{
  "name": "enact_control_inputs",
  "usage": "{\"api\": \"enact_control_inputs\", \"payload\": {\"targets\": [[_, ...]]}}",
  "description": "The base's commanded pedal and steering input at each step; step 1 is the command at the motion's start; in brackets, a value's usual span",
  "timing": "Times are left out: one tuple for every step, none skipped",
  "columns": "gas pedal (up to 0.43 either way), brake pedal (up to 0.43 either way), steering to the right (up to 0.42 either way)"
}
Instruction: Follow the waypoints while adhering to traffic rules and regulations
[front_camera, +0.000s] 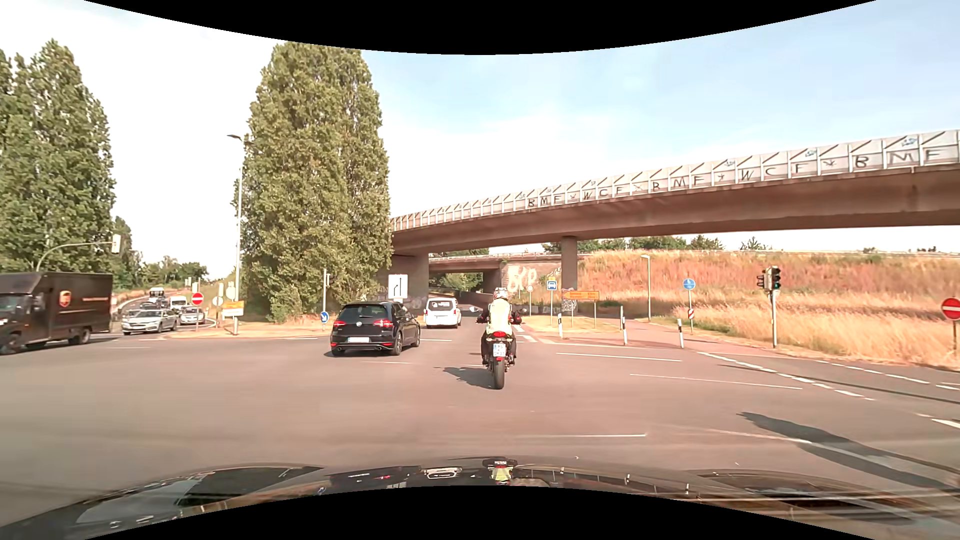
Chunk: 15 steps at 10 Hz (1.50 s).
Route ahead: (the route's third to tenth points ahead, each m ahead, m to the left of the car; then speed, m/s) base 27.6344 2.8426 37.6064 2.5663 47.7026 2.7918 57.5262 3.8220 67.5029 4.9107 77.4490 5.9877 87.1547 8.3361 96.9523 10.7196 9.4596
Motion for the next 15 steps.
{"api": "enact_control_inputs", "payload": {"targets": [[0.228, 0.0, 0.01], [0.228, 0.0, 0.009], [0.24, 0.0, 0.009], [0.24, 0.0, 0.006], [0.24, 0.0, 0.005], [0.26, 0.0, 0.003], [0.268, 0.0, -0.002], [0.268, 0.0, -0.005], [0.268, 0.0, -0.006], [0.26, 0.0, -0.006], [0.24, 0.0, -0.006], [0.22, 0.0, -0.004], [0.209, 0.0, -0.004], [0.197, 0.0, -0.004], [0.197, 0.0, -0.004]]}}
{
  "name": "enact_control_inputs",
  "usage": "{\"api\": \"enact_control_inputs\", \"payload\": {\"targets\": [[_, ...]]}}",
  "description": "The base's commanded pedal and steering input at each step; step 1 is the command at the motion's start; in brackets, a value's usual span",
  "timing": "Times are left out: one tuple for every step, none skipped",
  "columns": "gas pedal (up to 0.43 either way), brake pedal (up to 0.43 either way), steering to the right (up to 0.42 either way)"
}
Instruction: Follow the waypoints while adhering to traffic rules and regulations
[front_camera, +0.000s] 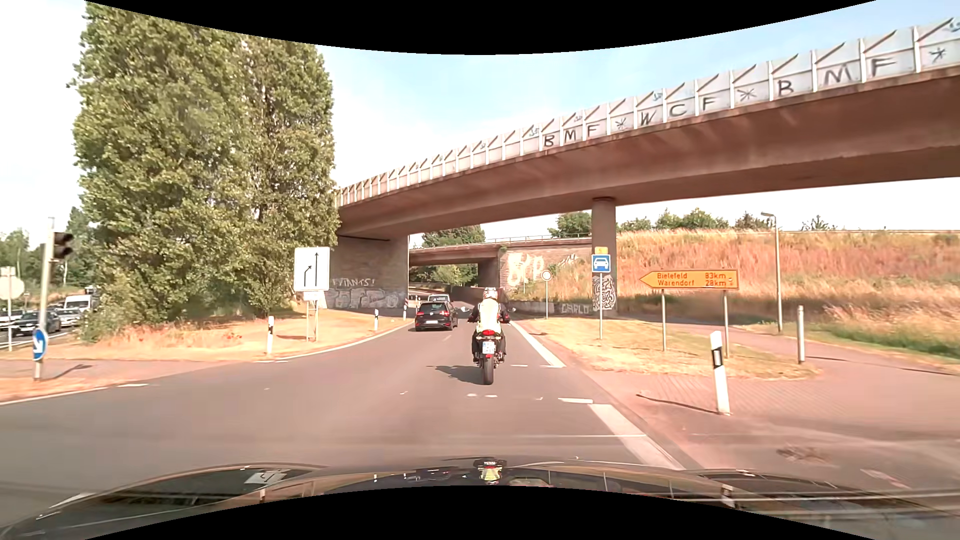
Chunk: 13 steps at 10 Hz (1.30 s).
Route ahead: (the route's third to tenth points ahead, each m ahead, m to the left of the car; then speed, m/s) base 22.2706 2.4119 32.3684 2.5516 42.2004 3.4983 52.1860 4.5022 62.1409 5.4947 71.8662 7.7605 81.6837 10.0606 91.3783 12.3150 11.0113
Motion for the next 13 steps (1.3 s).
{"api": "enact_control_inputs", "payload": {"targets": [[0.197, 0.0, -0.004], [0.197, 0.0, -0.004], [0.209, 0.0, -0.004], [0.209, 0.0, -0.004], [0.209, 0.0, -0.004], [0.209, 0.0, -0.006], [0.22, 0.0, -0.008], [0.22, 0.0, -0.008], [0.22, 0.0, -0.008], [0.22, 0.0, -0.008], [0.228, 0.0, -0.008], [0.26, 0.0, -0.008], [0.28, 0.0, -0.008]]}}
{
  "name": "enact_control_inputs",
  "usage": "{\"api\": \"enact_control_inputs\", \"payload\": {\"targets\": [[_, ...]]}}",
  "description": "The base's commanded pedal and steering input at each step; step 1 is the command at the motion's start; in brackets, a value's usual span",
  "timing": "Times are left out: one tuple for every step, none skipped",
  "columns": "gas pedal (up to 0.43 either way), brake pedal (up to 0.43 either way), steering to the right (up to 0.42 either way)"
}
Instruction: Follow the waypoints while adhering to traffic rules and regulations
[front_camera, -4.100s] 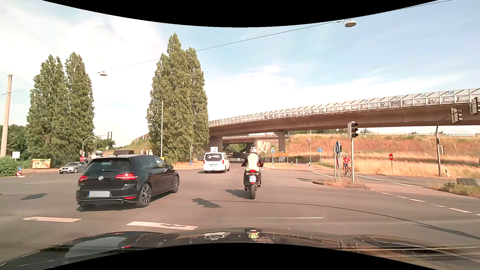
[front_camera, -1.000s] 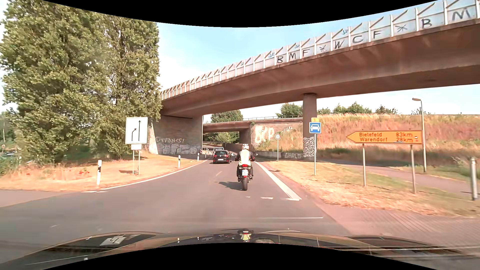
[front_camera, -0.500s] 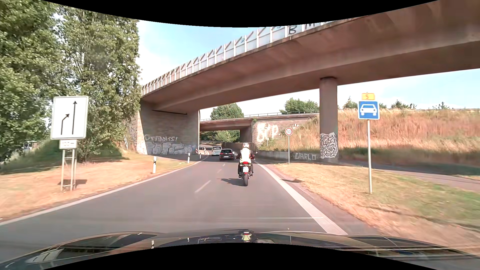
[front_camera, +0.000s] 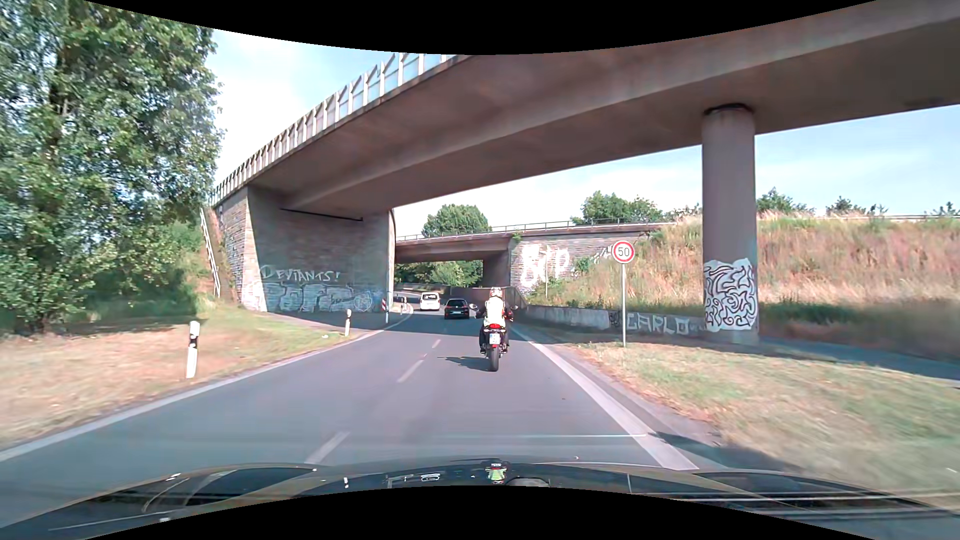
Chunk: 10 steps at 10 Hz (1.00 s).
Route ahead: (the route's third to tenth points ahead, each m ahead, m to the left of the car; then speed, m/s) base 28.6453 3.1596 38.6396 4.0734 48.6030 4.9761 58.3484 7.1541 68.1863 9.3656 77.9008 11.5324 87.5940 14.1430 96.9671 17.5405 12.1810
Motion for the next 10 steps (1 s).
{"api": "enact_control_inputs", "payload": {"targets": [[0.28, 0.0, -0.008], [0.28, 0.0, -0.009], [0.28, 0.0, -0.008], [0.248, 0.0, -0.009], [0.24, 0.0, -0.009], [0.24, 0.0, -0.013], [0.24, 0.0, -0.018], [0.24, 0.0, -0.018], [0.24, 0.0, -0.018], [0.24, 0.0, -0.018]]}}
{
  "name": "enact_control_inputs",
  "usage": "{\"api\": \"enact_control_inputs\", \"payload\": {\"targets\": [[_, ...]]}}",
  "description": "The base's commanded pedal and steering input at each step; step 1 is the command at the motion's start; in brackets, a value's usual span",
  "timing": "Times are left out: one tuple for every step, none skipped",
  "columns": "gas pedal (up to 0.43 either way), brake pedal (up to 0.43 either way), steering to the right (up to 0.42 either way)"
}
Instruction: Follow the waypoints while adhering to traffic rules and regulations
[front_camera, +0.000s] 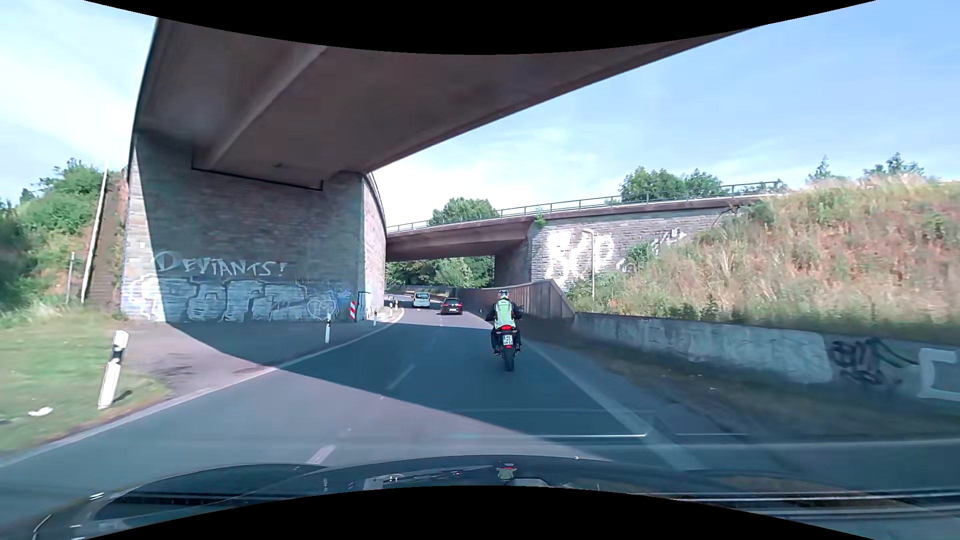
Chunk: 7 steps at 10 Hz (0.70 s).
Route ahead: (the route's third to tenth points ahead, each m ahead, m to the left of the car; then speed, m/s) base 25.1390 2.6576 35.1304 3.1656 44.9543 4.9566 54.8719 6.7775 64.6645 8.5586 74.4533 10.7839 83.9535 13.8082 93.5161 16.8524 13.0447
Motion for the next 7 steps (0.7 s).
{"api": "enact_control_inputs", "payload": {"targets": [[0.24, 0.0, -0.018], [0.24, 0.0, -0.018], [0.24, 0.0, -0.018], [0.24, 0.0, -0.018], [0.228, 0.0, -0.018], [0.22, 0.0, -0.017], [0.209, 0.0, -0.017]]}}
